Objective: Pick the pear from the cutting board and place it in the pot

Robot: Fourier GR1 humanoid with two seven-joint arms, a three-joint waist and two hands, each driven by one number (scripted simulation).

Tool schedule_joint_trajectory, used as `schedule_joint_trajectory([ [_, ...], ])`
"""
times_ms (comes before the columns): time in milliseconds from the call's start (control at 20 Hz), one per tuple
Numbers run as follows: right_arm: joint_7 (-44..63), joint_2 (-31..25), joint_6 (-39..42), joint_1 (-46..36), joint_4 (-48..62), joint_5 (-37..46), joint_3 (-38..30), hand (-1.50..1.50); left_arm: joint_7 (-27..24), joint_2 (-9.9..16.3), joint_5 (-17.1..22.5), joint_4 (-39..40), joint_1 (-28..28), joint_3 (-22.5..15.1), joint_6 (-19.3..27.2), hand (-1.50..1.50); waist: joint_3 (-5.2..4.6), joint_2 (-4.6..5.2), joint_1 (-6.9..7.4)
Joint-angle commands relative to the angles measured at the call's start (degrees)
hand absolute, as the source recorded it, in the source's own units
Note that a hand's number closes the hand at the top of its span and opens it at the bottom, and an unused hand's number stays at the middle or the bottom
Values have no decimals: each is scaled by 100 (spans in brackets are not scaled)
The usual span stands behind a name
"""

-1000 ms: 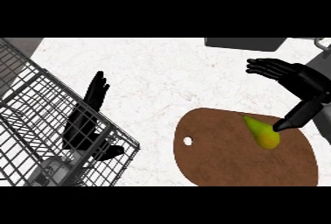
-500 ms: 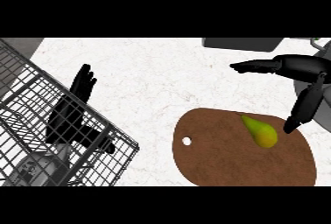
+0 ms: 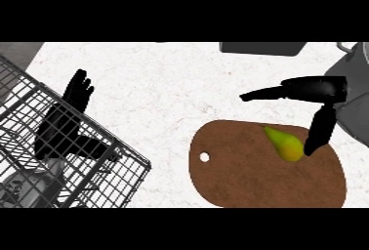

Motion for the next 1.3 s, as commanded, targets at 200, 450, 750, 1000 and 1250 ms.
schedule_joint_trajectory([
  [200, -1534, 47, 480, -132, 362, 588, 709, -150, 35, 95, 247, 181, -149, 599, -15, 0, 8, -24, -142],
  [450, -1730, 335, -199, -231, 1000, 1244, 1240, -150, -59, 140, 240, 294, -126, 713, -198, 0, 3, -36, -168],
  [750, -2366, 420, -464, -423, 1612, 1381, 1448, -150, 34, -164, 5, 200, -154, 524, 56, 0, 4, -48, -204],
  [1000, -2534, 646, -854, -246, 1850, 1523, 1741, -150, 55, -127, 4, 44, 78, 617, 14, 0, 3, -76, -222],
  [1250, -2642, 861, -1018, -585, 2502, 1632, 1763, -150, 330, 111, 135, -22, -28, 862, -224, 0, 3, -69, -189],
])
